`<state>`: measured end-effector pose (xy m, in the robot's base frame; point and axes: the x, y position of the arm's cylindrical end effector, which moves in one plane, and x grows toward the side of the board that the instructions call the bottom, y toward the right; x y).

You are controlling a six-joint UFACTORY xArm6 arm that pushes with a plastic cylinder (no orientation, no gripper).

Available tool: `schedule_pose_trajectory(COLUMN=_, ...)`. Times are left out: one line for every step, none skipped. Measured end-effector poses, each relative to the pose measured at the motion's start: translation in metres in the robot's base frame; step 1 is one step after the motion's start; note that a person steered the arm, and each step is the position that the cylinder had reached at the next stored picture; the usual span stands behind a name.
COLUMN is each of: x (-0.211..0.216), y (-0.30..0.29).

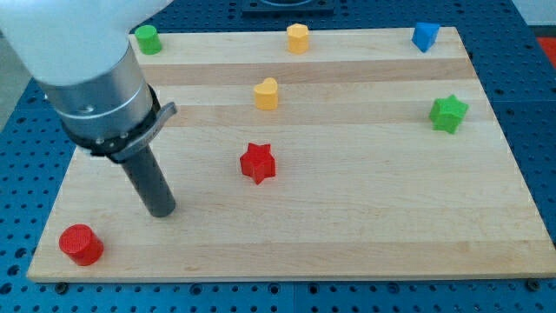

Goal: Place yellow heart to the bottom of the red star

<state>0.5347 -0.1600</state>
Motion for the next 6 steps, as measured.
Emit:
schedule_pose_trajectory(x=-0.023, y=0.0)
schedule_pose_trajectory(x=-0.046, y=0.0)
schedule_pose_trajectory(x=-0.067, y=0.003)
schedule_pose_trajectory(x=-0.089, y=0.015)
schedule_pose_trajectory(x=-0.113, y=0.029)
schedule_pose_trajectory(x=-0.138, y=0.041)
